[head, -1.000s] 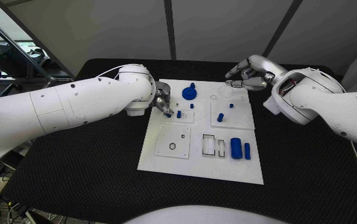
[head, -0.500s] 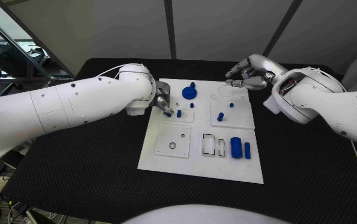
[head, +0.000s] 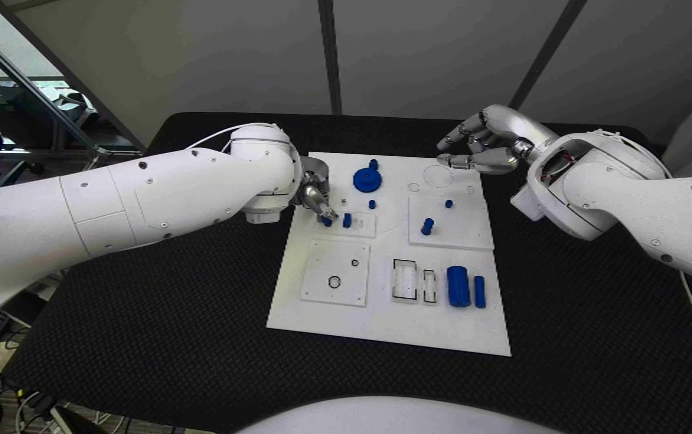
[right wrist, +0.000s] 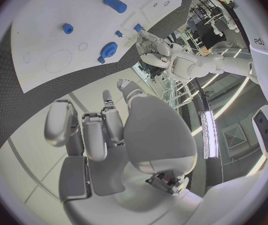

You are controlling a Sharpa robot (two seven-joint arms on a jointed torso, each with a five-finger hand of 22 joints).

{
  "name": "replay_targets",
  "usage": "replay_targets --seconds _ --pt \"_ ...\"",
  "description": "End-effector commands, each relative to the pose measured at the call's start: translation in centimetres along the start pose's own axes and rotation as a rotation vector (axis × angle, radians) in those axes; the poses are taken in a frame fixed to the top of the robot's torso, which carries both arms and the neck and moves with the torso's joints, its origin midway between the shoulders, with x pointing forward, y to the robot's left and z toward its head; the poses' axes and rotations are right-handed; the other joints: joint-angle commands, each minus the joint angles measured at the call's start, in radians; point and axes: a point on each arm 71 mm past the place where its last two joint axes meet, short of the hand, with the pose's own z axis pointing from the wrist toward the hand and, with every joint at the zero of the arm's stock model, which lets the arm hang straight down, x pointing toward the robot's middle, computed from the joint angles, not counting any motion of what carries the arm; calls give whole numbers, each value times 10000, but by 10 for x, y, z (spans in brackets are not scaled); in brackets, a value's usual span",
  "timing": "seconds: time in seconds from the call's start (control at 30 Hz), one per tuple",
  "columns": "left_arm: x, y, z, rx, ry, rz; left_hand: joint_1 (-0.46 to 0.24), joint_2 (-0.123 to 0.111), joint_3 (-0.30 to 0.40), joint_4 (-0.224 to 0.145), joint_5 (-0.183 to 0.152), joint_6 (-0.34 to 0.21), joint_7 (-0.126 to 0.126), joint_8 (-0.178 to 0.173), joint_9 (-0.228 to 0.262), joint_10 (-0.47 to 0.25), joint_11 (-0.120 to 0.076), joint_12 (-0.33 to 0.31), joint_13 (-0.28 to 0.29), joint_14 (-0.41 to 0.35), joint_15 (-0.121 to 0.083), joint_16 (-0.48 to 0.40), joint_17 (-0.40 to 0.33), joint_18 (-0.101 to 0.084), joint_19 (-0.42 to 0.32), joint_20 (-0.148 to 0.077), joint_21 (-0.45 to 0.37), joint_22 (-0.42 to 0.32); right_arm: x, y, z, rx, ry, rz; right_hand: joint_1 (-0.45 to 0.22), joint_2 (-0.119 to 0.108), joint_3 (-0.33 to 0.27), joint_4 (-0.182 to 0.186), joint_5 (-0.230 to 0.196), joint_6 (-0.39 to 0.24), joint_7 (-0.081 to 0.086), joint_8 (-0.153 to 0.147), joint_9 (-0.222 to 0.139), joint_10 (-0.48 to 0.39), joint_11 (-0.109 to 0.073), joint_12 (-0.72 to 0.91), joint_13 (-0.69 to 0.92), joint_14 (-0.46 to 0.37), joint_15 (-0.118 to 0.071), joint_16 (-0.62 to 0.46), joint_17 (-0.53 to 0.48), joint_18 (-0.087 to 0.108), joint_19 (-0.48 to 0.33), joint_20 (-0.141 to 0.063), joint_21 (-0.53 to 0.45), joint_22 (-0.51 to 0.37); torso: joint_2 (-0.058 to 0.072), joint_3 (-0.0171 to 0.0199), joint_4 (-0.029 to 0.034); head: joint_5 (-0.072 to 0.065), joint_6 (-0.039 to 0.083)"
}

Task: Assemble the parts on the task board

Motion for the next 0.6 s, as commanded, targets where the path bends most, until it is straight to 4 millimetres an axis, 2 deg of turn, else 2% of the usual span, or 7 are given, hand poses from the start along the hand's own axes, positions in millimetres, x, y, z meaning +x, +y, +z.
replay_targets --seconds 0.03,0.6 --pt "-1 2 1 -181 -111 -136 -127 22 -213 69 -11 90 -9 -67 1 -56 -20 -37 30 729 -84 18 1433 67 373 -72 72 2100 -1 2 0 -148 -75 -25 -20 -56 75 12 62 56 9 52 -17 -45 3 -49 348 788 -85 -47 1479 173 -42 -30 -54 -11 1 2 -3 5 1" --pt "-1 1 0 -203 -99 -211 -322 78 -944 404 4 212 -38 -97 95 2 -42 15 121 733 -101 22 1442 32 449 -90 215 2163 -1 1 0 -138 -64 -30 -15 -56 85 14 68 56 9 51 -18 -49 2 -53 343 787 -86 -52 1471 172 -39 -30 -52 -7 4 0 2 1 -22"
